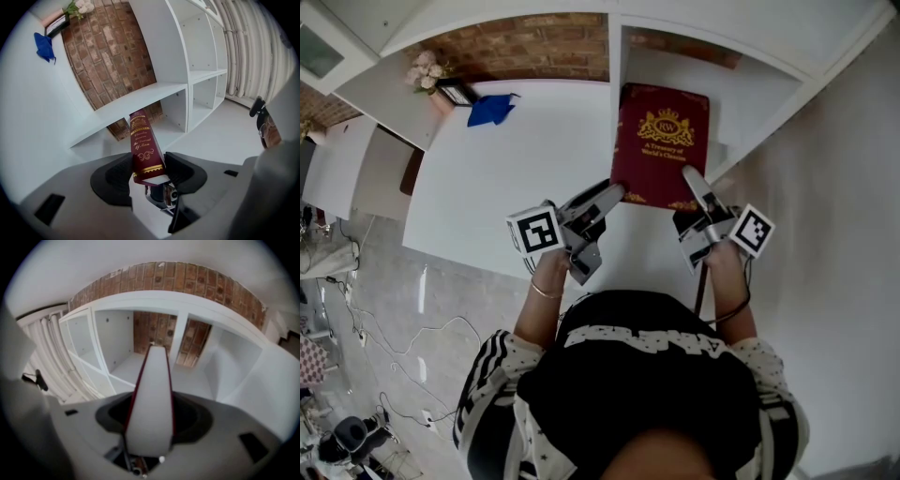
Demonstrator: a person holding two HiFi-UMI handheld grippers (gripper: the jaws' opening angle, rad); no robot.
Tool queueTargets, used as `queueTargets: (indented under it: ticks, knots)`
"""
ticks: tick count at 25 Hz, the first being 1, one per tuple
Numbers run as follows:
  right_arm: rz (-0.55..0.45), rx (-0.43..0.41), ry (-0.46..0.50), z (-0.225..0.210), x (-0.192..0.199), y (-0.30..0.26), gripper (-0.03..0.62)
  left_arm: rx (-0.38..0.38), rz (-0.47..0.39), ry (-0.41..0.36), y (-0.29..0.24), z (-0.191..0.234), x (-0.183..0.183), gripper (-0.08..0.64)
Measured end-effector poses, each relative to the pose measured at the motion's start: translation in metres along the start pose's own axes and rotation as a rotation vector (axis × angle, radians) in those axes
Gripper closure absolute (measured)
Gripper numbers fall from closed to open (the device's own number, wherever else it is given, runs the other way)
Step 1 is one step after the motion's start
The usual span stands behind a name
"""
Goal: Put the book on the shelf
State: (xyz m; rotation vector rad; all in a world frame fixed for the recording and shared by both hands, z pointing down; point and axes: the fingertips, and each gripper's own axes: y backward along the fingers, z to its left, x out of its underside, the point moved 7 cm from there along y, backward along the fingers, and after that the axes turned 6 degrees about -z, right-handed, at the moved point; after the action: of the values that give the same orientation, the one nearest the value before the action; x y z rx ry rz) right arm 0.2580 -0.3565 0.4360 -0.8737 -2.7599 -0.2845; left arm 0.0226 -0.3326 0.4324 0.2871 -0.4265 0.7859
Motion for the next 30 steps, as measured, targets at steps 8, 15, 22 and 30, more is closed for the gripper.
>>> queueTargets:
  ticks: [8, 15, 22, 30]
  knots:
    - [-0.01, 0.019, 0.06, 0.0, -0.004, -0.002, 0.331, -0.021, -0.124, 0.02, -0.002, 0.0, -0.01, 0.328]
    - [-0.007, 0.02, 0.128, 0.011, -0.005, 0.013, 0.318, -0.031, -0.177, 0.044, -0.003, -0.002, -0.017, 0.331]
    - [0.028, 0.021, 0.233, 0.021, 0.008, 0.032, 0.327, -0.034, -0.187, 0.045, -0.004, -0.005, -0.017, 0.331]
    - [0.015, 0.044, 0.252, 0.023, 0.005, 0.036, 0.348, -0.017, -0.176, 0.037, -0.01, -0.007, -0.018, 0.331]
